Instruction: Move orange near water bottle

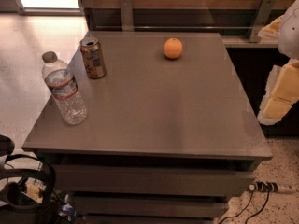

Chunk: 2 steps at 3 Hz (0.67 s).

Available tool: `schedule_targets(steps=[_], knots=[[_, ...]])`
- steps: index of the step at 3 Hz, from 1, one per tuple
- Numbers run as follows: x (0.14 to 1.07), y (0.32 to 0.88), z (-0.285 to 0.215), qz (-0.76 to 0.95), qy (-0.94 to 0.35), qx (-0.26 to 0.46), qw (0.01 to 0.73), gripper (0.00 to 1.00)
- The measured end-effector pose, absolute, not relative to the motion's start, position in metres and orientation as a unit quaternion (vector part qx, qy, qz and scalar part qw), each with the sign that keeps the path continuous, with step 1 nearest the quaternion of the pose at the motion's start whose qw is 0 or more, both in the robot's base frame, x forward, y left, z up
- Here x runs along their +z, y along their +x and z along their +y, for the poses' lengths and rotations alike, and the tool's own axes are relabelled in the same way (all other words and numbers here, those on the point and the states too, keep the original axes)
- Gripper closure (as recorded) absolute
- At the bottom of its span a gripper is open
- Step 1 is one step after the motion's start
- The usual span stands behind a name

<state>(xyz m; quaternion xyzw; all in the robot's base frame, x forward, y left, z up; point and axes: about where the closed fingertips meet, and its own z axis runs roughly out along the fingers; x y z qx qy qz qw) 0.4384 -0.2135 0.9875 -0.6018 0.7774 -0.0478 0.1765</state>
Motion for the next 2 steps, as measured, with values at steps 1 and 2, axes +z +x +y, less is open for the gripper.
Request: schedule_targets(steps=[1, 2], knots=[[0.988, 0.438, -0.214, 0.777, -0.602, -0.048, 0.177, 0.0], [0.998, 0.452, -0.215, 0.781, -0.591, -0.052, 0.193, 0.0]])
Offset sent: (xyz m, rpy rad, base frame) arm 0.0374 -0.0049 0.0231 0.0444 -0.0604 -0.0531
